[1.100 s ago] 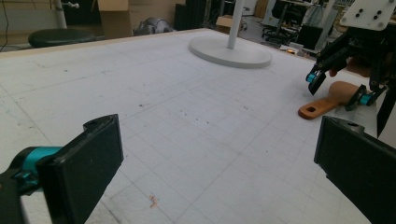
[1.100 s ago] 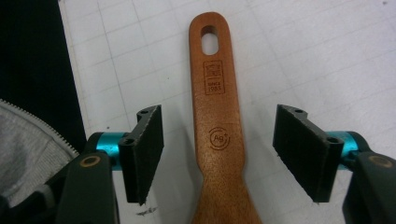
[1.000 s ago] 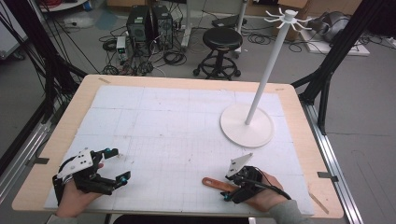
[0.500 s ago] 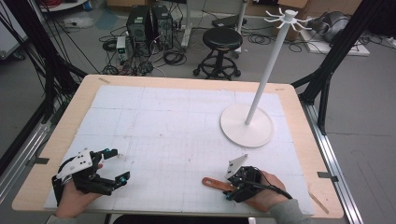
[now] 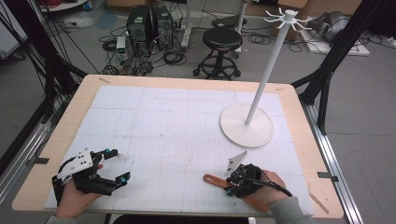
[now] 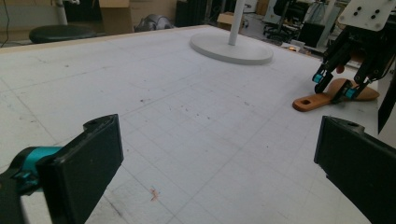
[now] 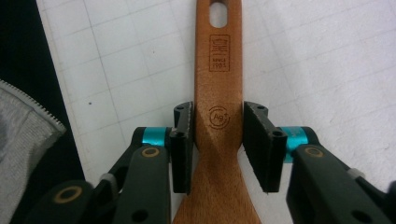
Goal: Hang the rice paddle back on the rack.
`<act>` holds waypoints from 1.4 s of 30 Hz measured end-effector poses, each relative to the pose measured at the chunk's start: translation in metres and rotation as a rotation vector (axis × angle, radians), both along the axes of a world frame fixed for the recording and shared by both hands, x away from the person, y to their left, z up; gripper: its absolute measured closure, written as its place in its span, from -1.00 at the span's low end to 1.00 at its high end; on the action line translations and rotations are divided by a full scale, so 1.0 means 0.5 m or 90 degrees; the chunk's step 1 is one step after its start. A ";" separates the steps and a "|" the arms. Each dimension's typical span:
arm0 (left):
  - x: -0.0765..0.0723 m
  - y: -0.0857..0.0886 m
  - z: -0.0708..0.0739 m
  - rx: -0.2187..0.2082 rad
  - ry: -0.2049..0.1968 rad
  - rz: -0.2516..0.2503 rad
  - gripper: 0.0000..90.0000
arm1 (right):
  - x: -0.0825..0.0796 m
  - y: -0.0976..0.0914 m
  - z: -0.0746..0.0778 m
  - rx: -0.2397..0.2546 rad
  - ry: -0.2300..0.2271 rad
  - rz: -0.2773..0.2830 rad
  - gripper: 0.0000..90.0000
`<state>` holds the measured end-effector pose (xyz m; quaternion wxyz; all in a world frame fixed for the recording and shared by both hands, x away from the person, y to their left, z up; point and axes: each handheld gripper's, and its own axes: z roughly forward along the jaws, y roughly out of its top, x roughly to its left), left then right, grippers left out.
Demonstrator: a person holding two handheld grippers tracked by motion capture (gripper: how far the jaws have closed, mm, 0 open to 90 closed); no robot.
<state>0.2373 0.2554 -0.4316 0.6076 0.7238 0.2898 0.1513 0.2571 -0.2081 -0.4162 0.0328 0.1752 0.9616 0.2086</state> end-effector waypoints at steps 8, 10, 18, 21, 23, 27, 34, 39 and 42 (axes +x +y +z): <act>0.000 0.001 0.001 0.001 0.000 0.000 -0.96 | -0.002 -0.004 -0.001 0.011 -0.007 0.007 0.44; 0.000 0.002 0.001 0.001 -0.002 0.002 -0.96 | -0.002 -0.007 0.001 0.015 -0.010 0.003 0.44; 0.000 0.003 0.002 0.003 -0.003 0.003 -0.96 | -0.008 -0.025 0.030 0.058 -0.044 -0.016 0.44; 0.000 0.003 0.003 0.001 -0.005 0.003 -0.96 | -0.009 -0.030 0.036 0.069 -0.058 -0.020 0.44; 0.001 0.003 0.002 0.003 -0.005 0.003 -0.96 | -0.009 -0.034 0.043 0.081 -0.066 -0.028 0.44; 0.001 0.003 0.003 0.000 -0.005 0.002 -0.96 | -0.011 -0.042 0.057 0.113 -0.077 -0.037 0.44; 0.000 0.003 0.004 0.000 -0.006 0.003 -0.96 | -0.014 -0.058 0.071 0.144 -0.086 -0.045 0.44; 0.001 0.004 0.004 0.002 -0.006 0.002 -0.96 | -0.017 -0.068 0.086 0.169 -0.103 -0.060 0.44; 0.001 0.004 0.004 0.002 -0.006 0.002 -0.96 | -0.019 -0.073 0.094 0.183 -0.115 -0.064 0.44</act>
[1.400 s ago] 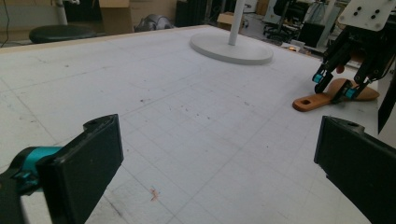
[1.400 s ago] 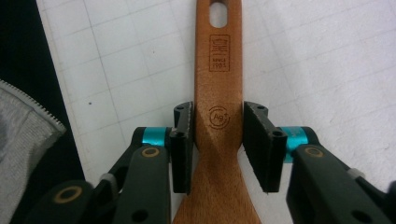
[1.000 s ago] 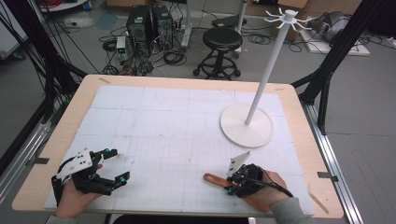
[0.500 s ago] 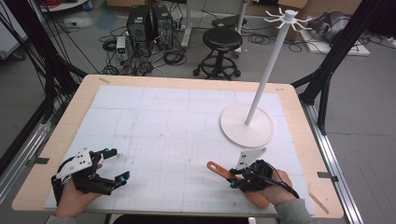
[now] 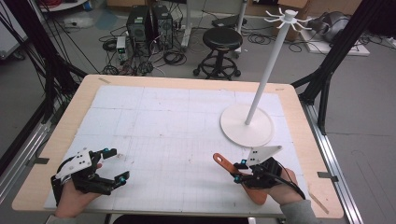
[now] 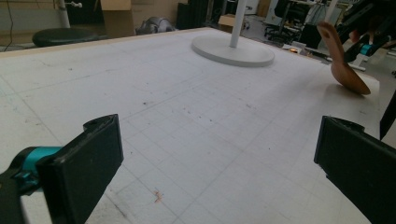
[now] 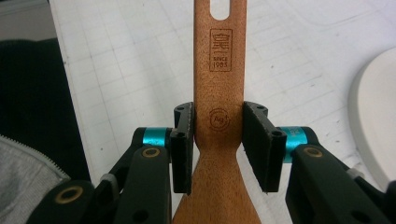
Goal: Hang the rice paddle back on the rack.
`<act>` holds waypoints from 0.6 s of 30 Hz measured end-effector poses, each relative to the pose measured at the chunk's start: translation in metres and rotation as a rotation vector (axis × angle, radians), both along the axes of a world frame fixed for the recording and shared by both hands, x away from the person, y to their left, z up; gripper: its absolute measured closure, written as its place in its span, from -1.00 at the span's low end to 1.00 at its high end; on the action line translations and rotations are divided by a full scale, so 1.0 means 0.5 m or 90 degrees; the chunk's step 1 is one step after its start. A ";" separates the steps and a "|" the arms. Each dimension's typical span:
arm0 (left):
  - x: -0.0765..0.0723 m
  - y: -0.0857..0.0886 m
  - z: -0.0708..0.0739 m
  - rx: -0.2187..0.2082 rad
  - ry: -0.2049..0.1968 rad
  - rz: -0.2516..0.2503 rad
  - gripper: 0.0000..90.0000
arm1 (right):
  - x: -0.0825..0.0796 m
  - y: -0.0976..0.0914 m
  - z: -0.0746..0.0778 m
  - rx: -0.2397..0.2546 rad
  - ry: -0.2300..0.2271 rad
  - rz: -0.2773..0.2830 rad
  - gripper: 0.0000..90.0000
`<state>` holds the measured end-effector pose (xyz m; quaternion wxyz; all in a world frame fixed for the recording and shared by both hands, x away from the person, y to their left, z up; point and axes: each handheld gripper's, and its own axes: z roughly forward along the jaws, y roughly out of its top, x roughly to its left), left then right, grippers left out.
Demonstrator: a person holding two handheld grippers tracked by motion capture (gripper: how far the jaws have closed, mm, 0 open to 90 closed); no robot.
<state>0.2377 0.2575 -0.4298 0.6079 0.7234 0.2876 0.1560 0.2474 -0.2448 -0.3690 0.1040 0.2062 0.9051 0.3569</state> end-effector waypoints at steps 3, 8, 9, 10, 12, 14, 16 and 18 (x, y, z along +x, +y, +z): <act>0.000 0.000 0.000 -0.001 0.000 0.000 -0.96 | -0.002 -0.004 0.007 0.014 -0.009 -0.006 0.44; 0.000 -0.001 0.000 -0.003 0.000 0.001 -0.96 | -0.004 -0.017 0.016 0.043 -0.024 -0.006 0.44; 0.000 0.000 0.001 -0.001 -0.001 0.000 -0.96 | -0.005 -0.020 0.018 0.049 -0.027 -0.009 0.44; 0.000 -0.001 0.001 -0.003 -0.001 0.001 -0.96 | -0.005 -0.025 0.021 0.054 -0.032 -0.012 0.44; 0.000 0.000 0.000 -0.002 -0.001 0.000 -0.96 | -0.006 -0.033 0.026 0.067 -0.036 -0.013 0.44; 0.001 -0.001 0.000 -0.002 0.000 0.001 -0.96 | -0.008 -0.042 0.032 0.076 -0.043 -0.018 0.44; 0.000 -0.002 0.000 -0.003 0.001 0.001 -0.96 | -0.009 -0.050 0.037 0.086 -0.051 -0.022 0.44; 0.000 -0.002 0.000 -0.004 0.002 0.001 -0.96 | -0.011 -0.058 0.042 0.098 -0.057 -0.027 0.44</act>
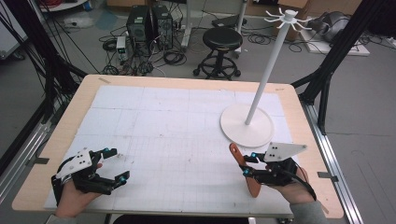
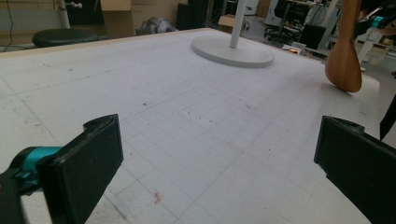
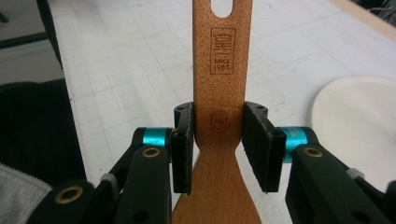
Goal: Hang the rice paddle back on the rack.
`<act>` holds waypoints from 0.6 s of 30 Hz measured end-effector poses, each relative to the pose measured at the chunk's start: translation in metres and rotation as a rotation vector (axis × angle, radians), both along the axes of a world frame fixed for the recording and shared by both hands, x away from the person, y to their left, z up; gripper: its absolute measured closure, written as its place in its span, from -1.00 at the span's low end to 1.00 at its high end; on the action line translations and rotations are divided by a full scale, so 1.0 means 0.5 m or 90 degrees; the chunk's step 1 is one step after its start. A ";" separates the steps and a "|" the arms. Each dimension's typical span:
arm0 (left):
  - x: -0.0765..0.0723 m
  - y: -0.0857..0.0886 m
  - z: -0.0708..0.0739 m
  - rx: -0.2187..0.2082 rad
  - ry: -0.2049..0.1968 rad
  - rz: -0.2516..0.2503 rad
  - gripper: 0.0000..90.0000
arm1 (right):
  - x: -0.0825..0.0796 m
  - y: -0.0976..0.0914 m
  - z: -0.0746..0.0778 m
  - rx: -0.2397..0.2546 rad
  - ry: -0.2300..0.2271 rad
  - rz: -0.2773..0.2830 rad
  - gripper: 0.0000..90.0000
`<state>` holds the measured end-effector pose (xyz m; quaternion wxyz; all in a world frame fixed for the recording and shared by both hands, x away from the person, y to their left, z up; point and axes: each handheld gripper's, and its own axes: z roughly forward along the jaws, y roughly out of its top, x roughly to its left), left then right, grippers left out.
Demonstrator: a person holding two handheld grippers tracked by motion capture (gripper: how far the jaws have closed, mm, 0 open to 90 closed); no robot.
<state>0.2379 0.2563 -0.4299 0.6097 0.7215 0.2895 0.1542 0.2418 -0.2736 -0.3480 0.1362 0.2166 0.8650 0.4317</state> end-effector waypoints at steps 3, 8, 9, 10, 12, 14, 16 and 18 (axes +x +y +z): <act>0.001 0.000 0.000 0.000 0.000 -0.001 -0.96 | -0.003 -0.010 0.006 0.013 -0.007 -0.006 0.44; 0.001 0.000 0.000 -0.001 0.000 0.000 -0.96 | -0.006 -0.021 0.014 0.033 -0.017 -0.008 0.44; 0.001 0.000 0.000 -0.001 0.000 0.000 -0.96 | -0.006 -0.023 0.016 0.038 -0.021 -0.005 0.44; 0.001 0.000 0.000 -0.001 0.000 0.000 -0.96 | -0.008 -0.025 0.018 0.043 -0.023 -0.004 0.44; 0.001 0.000 0.000 0.000 -0.001 0.001 -0.96 | -0.010 -0.029 0.022 0.056 -0.032 0.002 0.44; 0.001 0.000 0.000 0.000 -0.001 0.000 -0.96 | -0.012 -0.033 0.025 0.068 -0.039 0.009 0.44; 0.001 0.000 0.001 0.000 -0.001 0.000 -0.96 | -0.014 -0.037 0.027 0.079 -0.039 0.014 0.44; -0.001 -0.001 0.004 -0.008 -0.007 0.001 -0.96 | -0.015 -0.041 0.028 0.088 -0.047 0.015 0.44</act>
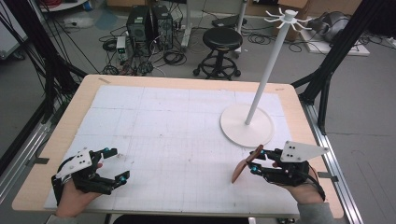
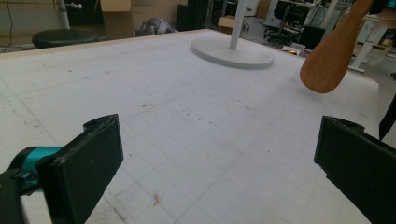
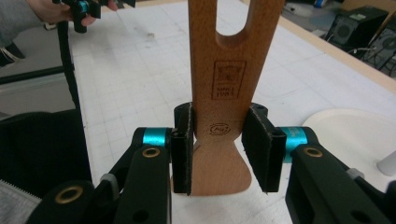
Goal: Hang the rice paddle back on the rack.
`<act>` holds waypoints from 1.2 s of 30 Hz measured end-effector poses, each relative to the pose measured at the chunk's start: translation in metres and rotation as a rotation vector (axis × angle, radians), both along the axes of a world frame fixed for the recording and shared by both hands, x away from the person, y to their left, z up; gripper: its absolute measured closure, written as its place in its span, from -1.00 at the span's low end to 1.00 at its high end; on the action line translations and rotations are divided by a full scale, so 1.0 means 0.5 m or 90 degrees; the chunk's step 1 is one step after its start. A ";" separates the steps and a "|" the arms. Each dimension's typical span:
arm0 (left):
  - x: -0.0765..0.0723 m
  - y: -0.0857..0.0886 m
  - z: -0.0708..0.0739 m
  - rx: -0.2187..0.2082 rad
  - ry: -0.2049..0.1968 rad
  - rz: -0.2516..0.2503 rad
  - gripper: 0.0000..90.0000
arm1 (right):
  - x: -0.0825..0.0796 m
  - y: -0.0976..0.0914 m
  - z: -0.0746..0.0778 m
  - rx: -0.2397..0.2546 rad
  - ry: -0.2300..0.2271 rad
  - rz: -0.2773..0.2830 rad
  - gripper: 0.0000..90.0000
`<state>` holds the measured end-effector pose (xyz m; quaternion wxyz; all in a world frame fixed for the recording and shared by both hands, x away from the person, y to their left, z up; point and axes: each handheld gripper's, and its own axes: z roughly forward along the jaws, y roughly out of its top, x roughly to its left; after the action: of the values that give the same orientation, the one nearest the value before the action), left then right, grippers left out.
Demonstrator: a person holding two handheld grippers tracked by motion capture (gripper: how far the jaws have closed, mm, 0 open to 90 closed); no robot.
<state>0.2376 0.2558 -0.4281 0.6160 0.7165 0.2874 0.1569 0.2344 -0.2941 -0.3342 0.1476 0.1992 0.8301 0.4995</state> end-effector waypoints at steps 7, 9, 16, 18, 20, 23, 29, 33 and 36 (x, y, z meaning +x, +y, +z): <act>0.000 0.000 0.000 -0.002 0.001 -0.001 -0.96 | -0.001 -0.011 0.007 0.023 -0.012 -0.001 0.44; -0.001 -0.001 0.000 -0.002 0.001 0.000 -0.96 | -0.004 -0.013 0.010 0.029 -0.009 0.002 0.44; -0.005 0.002 0.005 -0.011 -0.018 0.010 -0.96 | 0.007 -0.025 0.015 0.047 0.003 0.015 0.44; -0.005 0.004 0.004 -0.012 -0.017 0.011 -0.96 | 0.012 -0.030 0.017 0.056 0.006 0.019 0.44; -0.004 0.004 0.004 -0.010 -0.015 0.012 -0.96 | 0.016 -0.037 0.020 0.065 0.004 0.020 0.44; -0.004 0.002 0.003 -0.007 -0.014 0.009 -0.96 | 0.023 -0.046 0.028 0.075 0.002 0.037 0.44; -0.005 0.002 0.003 -0.008 -0.012 0.011 -0.96 | 0.041 -0.064 0.053 0.078 0.006 0.054 0.44; -0.005 0.001 0.003 -0.009 -0.009 0.010 -0.96 | 0.053 -0.076 0.069 0.079 0.011 0.066 0.44; -0.004 0.001 0.002 -0.007 -0.009 0.008 -0.96 | 0.064 -0.087 0.075 0.089 0.016 0.076 0.44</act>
<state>0.2356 0.2565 -0.4270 0.6209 0.7102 0.2884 0.1638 0.2664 -0.3377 -0.2965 0.0930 0.1657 0.8055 0.5614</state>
